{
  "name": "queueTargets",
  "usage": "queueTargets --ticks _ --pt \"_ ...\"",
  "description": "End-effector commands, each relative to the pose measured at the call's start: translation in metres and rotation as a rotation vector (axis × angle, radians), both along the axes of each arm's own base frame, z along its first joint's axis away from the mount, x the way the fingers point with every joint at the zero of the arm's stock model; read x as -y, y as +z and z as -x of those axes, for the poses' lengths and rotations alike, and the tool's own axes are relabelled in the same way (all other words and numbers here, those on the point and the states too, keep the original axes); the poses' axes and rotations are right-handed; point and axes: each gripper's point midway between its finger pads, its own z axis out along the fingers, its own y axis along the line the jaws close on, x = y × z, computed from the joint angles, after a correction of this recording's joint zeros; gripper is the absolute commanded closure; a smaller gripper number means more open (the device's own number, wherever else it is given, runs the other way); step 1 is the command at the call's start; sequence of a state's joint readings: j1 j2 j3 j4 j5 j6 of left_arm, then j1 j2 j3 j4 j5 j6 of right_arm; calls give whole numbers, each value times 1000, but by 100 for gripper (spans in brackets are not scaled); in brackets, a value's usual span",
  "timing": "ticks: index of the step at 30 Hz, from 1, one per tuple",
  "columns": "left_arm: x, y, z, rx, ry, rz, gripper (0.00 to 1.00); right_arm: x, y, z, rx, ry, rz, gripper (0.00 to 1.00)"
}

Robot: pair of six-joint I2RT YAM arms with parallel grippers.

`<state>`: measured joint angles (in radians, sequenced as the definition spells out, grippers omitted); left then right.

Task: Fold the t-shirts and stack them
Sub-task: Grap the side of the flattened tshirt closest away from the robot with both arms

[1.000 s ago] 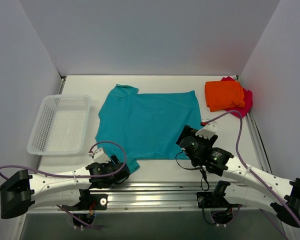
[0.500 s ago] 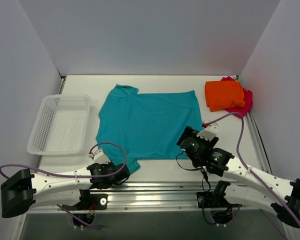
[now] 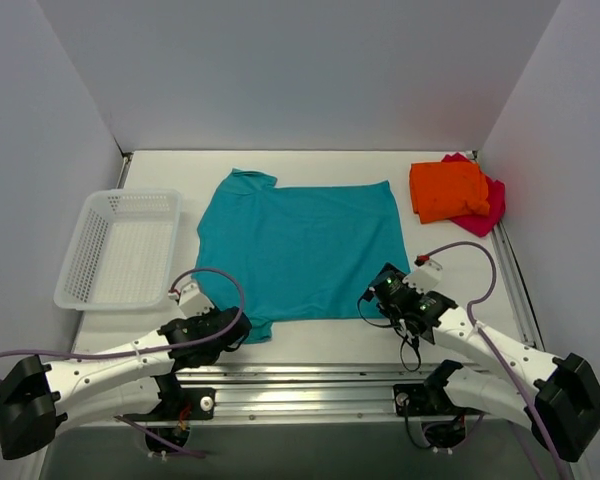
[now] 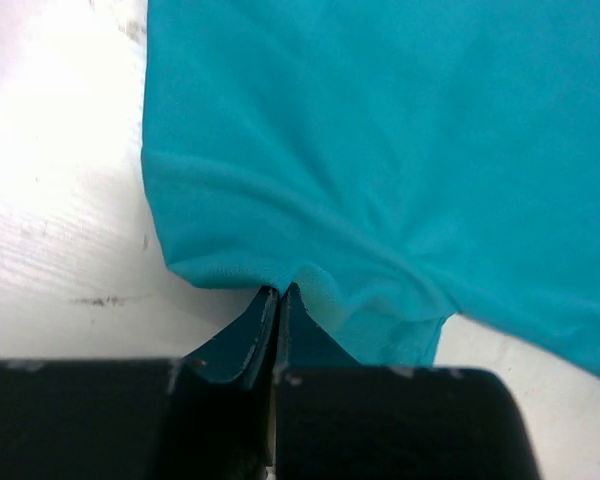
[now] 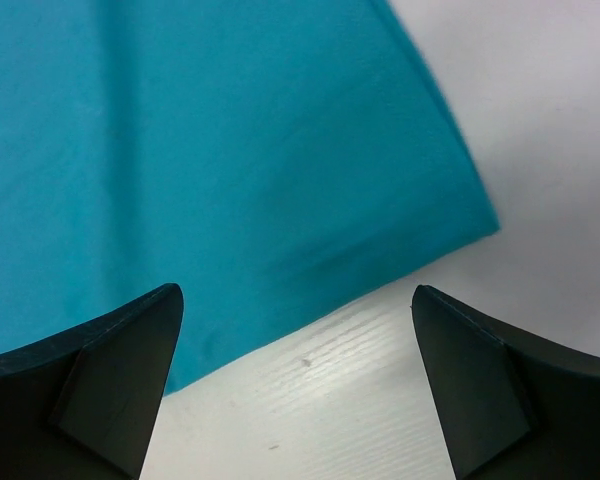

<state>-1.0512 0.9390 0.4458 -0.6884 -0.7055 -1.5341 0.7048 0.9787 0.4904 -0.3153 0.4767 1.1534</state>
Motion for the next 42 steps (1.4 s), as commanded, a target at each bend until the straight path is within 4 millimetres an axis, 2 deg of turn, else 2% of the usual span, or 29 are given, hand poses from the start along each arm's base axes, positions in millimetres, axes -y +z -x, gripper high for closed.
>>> queueTargets --ticks 1,3,5,8,9,15,19,23,26,31,35,42 --pt "9 22 -23 90 -56 16 98 35 2 8 -53 -201 80 6" --pt "3 24 -29 93 -42 17 98 54 -3 15 -103 -300 115 6" --pt "0 25 -33 98 -54 3 98 65 -10 22 -163 -342 144 12" --pt "-6 26 -41 106 -50 0 98 72 -18 21 -217 -378 113 23" --pt "-8 24 -42 103 -58 -9 98 71 -21 22 -232 -367 105 25" --pt "-10 22 -53 104 -47 16 98 67 -26 11 -234 -349 52 25" --pt "-12 20 -56 101 -46 5 98 51 -36 5 -256 -296 -4 29" --pt "-11 20 -56 98 -47 6 98 45 -47 11 -306 -280 7 35" --pt "-12 18 -55 94 -46 9 98 42 -43 15 -282 -283 6 44" --pt "-12 17 -53 89 -45 17 98 46 -31 20 -246 -293 13 44" --pt "-13 17 -53 87 -43 16 98 51 -26 24 -233 -300 14 57" --pt "-12 20 -55 91 -43 14 98 55 -29 35 -267 -300 29 58"
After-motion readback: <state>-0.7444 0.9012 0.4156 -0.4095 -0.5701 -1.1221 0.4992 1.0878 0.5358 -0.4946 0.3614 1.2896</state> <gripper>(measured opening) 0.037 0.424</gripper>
